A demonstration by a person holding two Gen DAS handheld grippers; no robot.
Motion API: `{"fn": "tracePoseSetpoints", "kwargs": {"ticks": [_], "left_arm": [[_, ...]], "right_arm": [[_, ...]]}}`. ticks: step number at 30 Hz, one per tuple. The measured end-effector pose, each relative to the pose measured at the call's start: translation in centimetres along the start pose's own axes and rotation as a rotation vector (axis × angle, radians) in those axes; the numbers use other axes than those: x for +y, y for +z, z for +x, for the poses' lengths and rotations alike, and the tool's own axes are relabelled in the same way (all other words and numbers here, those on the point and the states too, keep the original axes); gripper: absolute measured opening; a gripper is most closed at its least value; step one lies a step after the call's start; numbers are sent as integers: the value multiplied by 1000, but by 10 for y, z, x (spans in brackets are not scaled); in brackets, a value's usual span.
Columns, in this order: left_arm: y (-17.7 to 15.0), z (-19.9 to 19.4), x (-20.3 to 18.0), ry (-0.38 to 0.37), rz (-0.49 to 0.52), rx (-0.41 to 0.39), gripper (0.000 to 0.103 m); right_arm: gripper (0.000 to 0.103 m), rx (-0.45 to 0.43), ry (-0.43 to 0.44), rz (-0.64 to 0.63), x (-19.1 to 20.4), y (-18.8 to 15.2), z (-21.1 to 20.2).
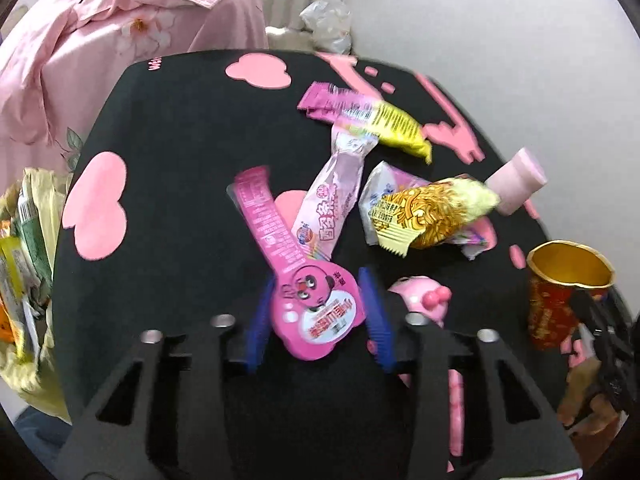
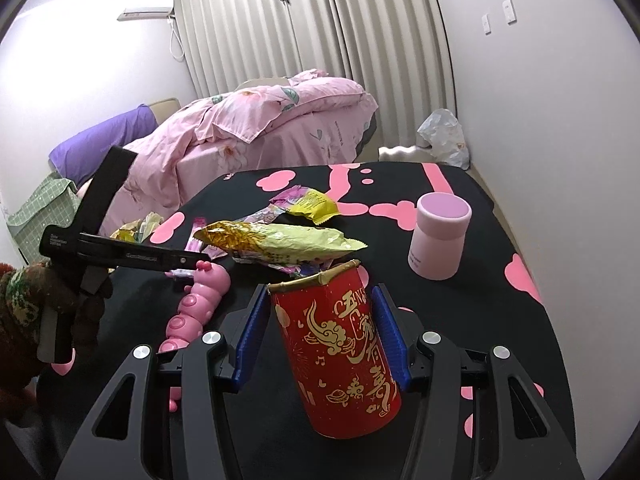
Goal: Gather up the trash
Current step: 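Carry the can and pink card over the trash bag and open both tools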
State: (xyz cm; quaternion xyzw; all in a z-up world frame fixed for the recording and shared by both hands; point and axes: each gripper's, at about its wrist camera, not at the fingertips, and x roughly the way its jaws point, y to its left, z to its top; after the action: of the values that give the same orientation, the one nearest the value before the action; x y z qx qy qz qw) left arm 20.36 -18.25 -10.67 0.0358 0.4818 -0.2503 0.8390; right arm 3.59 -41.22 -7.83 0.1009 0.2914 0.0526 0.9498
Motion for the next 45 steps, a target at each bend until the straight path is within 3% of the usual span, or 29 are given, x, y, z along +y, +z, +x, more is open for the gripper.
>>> {"fn": "tracePoseSetpoints", "kwargs": {"ticks": [1,4,15,25,37,45], "left_arm": [[-2,-6,2,-6,1,-13,13],[-8,-21,7,-12,6,-43,10],[-22,-63,42,-19,-37,-102,8],[-36,-115,60,8,-24,-213,8],[-58,-183,166,159,-194,-355,8],[-76,-197,223,242,-305,-389,8]], "right_arm": [[50,-2,0,-4,1,0,-1],[50,-7,0,-14,4,2,-2],[50,-2,16,-52,20,8,-2],[50,-31,56,-113,54,34,-7],[50,-41,240,-289,174,102,35],[50,15,388,-362,256,127,93]]}}
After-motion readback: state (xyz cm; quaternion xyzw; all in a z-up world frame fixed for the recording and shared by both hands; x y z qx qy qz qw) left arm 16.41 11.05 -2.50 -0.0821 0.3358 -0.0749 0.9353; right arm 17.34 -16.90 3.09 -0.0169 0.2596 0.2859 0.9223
